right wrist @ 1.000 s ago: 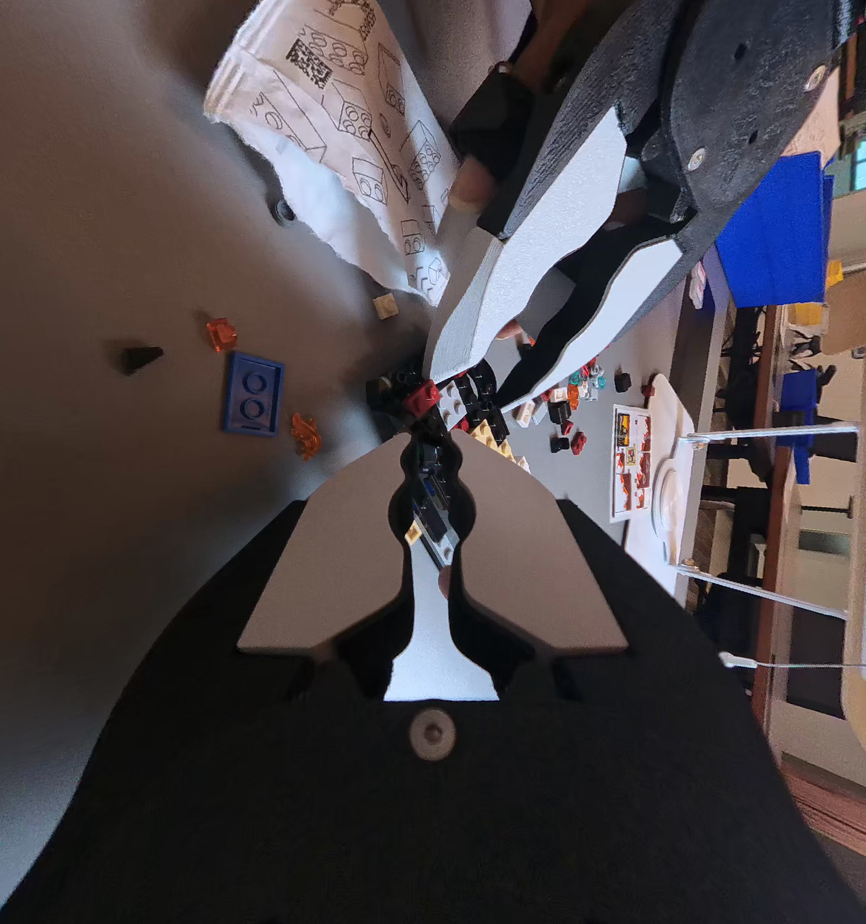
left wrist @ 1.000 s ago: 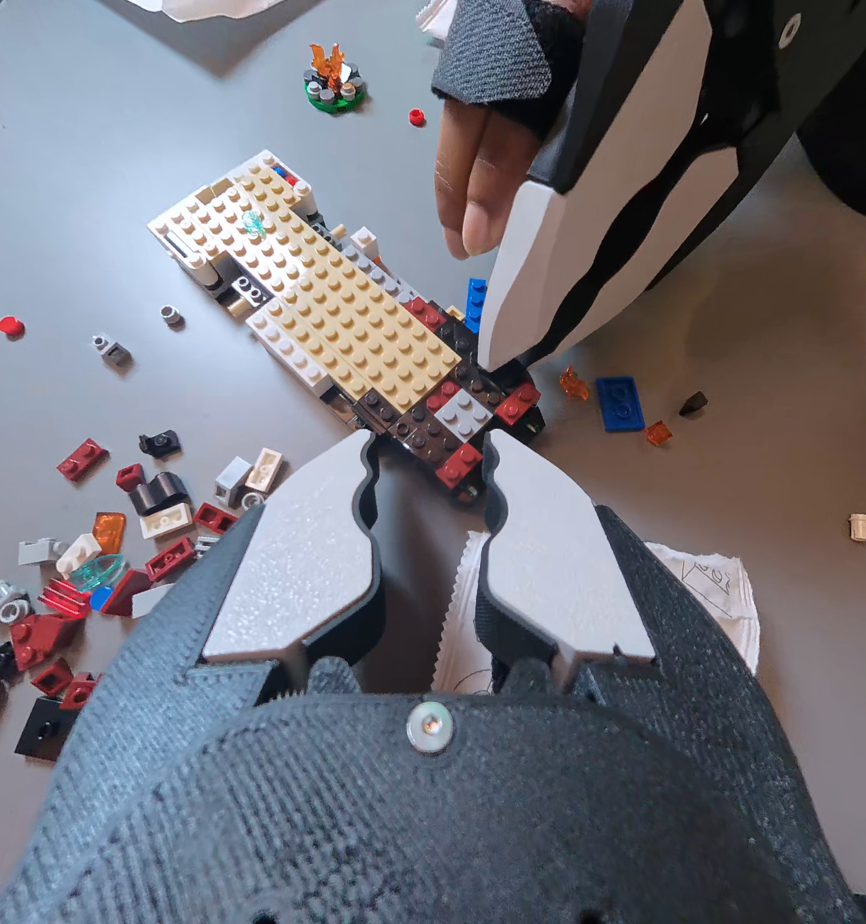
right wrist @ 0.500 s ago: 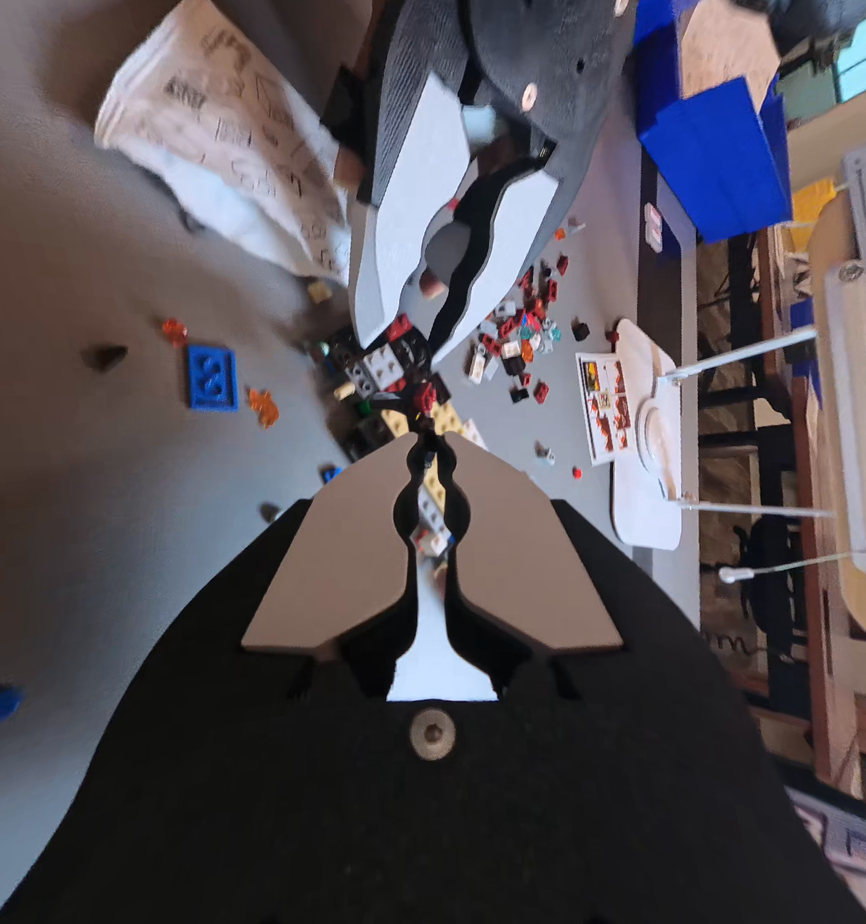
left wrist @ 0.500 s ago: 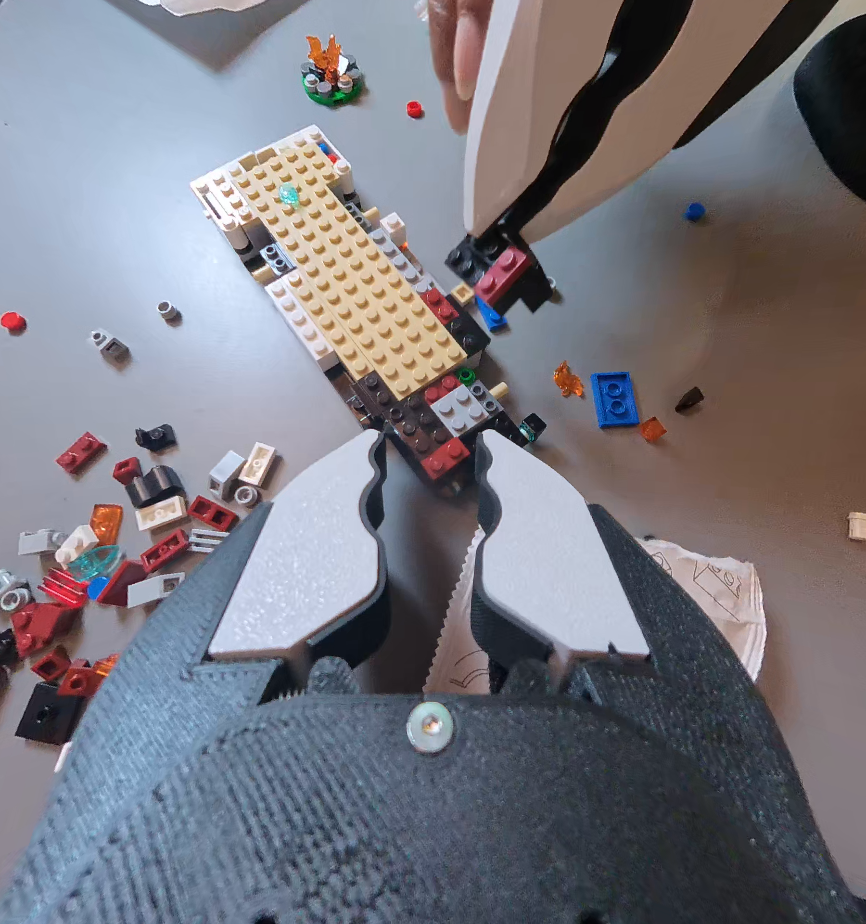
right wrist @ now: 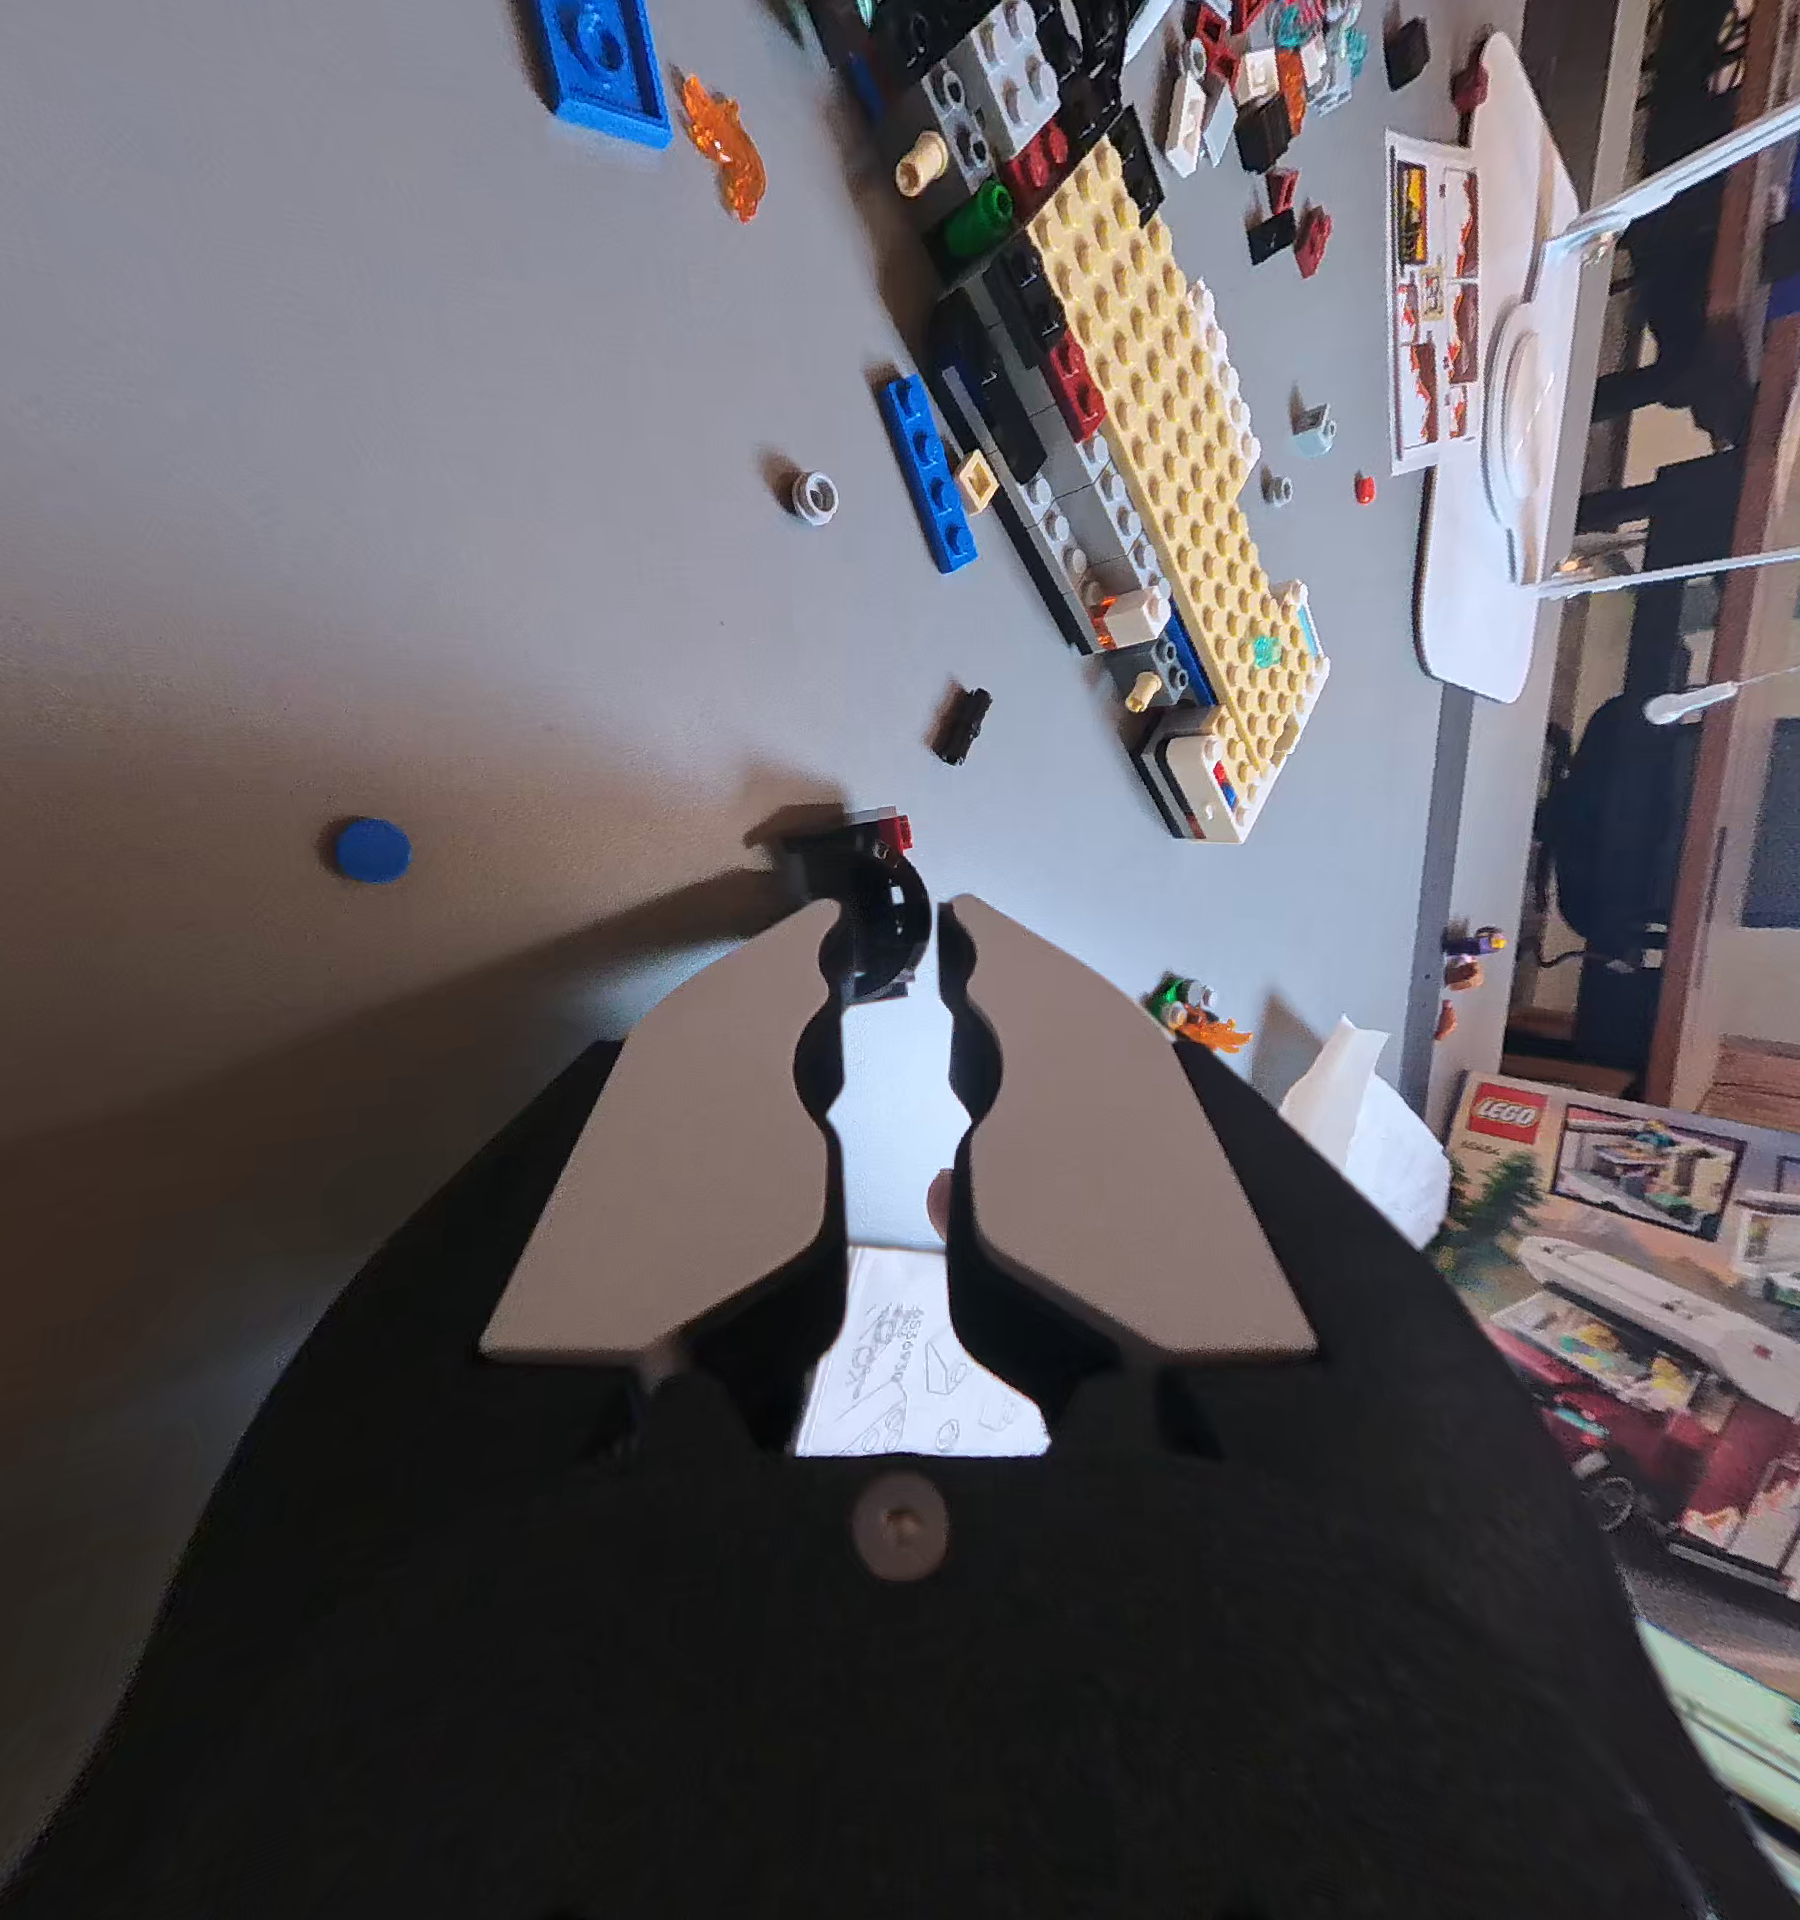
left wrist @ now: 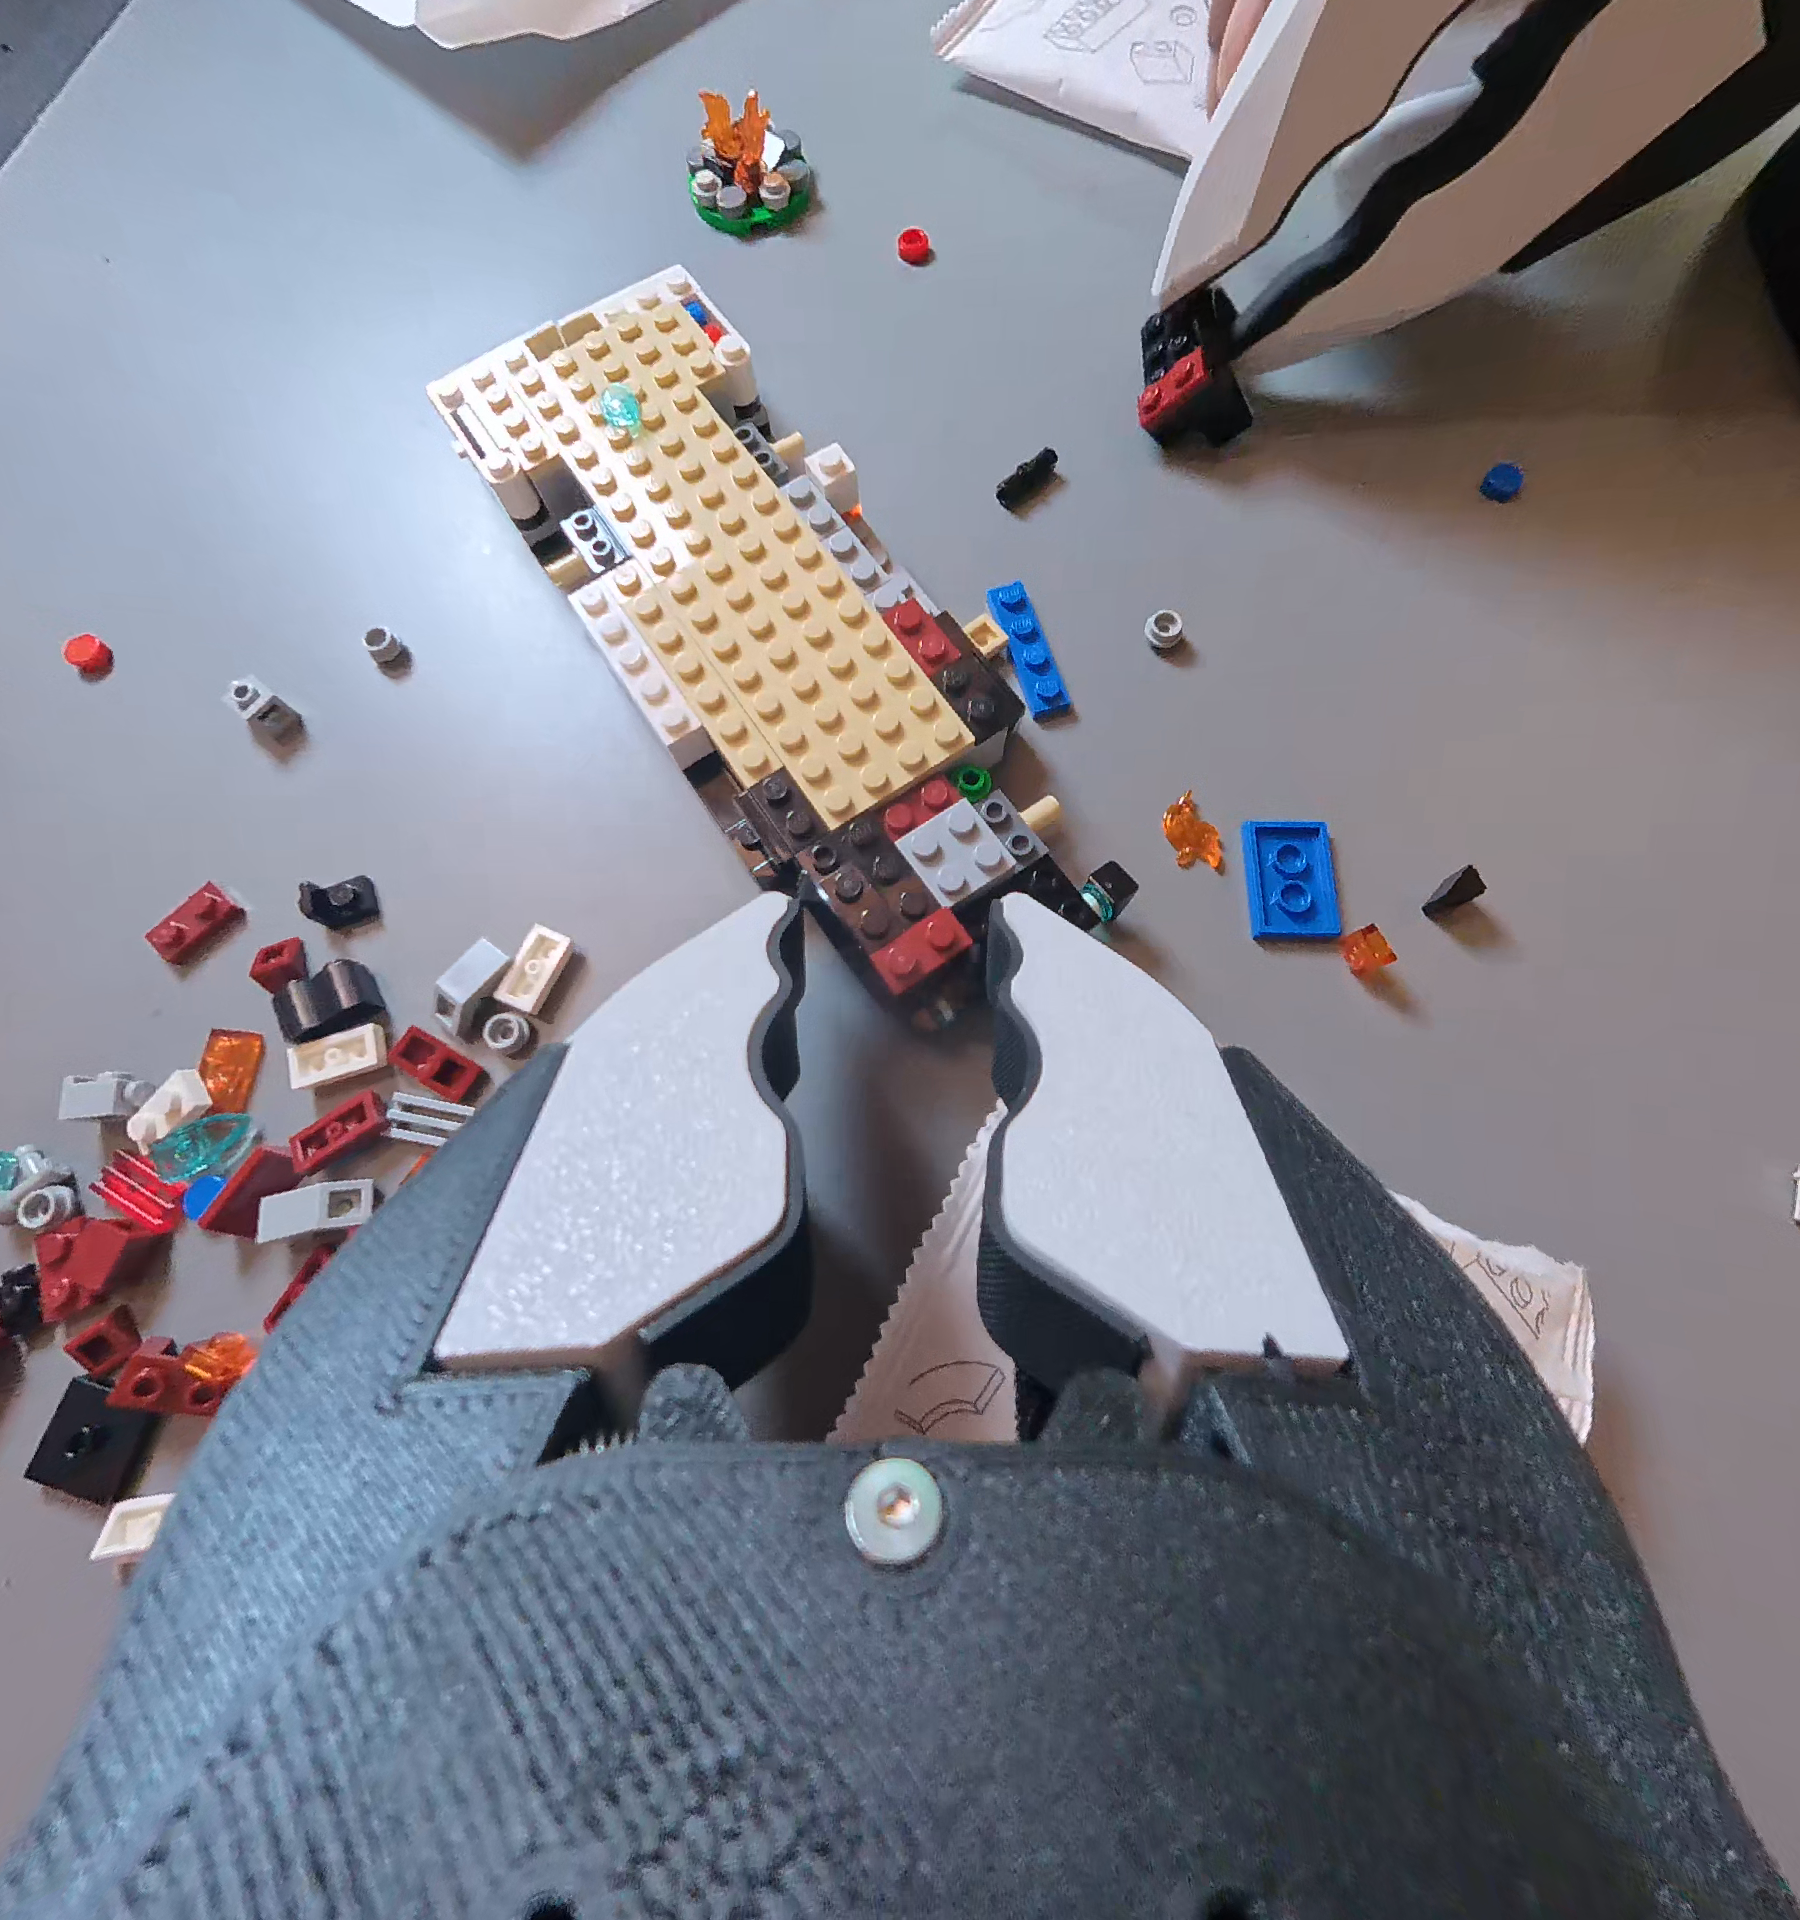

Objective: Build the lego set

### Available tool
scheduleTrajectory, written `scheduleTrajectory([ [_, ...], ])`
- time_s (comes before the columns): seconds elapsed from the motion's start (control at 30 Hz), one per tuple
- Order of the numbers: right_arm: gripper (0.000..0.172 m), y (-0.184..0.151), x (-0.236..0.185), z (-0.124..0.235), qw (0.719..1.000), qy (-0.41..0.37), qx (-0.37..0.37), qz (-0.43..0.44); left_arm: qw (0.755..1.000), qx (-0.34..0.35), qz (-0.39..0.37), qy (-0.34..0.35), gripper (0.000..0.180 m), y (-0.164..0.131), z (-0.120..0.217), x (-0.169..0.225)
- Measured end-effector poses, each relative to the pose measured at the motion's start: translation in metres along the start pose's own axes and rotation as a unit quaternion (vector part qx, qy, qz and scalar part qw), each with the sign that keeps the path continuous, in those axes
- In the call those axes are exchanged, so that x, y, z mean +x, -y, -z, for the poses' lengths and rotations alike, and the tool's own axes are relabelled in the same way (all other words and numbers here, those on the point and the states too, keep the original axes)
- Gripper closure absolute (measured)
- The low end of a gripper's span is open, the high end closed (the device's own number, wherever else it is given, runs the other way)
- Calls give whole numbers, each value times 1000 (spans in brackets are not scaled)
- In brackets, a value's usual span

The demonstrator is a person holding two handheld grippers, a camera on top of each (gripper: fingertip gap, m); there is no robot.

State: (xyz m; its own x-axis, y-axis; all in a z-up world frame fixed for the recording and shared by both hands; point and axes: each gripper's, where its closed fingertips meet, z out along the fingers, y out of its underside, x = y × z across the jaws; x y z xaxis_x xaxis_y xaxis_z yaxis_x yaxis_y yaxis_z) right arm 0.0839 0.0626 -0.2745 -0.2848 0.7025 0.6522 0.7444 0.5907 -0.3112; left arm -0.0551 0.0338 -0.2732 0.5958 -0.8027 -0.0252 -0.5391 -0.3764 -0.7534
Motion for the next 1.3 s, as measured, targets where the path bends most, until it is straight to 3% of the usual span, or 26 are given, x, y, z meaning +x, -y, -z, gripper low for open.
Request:
scheduleTrajectory([
  [0.2,149,49,29,16,996,29,79,-44,1000,5,20,-7,147,0,7,-1],
  [0.33,148,78,34,-3,991,80,106,-14,997,5,70,-40,148,0,9,0],
  [0.5,147,82,41,-39,981,159,109,-1,980,-10,163,-115,149,-2,8,0],
  [0.63,134,80,35,-53,973,213,85,22,959,-10,227,-168,151,1,8,-2],
  [0.8,130,77,29,-61,970,229,65,41,957,-34,227,-176,164,2,3,-1],
  [1.0,134,75,32,-61,972,229,33,43,964,-41,206,-165,168,4,2,-1],
  [1.17,138,74,34,-63,969,243,3,45,988,-57,112,-94,169,6,4,-3],
  [1.3,138,76,35,-65,967,253,1,37,996,-25,60,-57,176,19,12,-4],
])
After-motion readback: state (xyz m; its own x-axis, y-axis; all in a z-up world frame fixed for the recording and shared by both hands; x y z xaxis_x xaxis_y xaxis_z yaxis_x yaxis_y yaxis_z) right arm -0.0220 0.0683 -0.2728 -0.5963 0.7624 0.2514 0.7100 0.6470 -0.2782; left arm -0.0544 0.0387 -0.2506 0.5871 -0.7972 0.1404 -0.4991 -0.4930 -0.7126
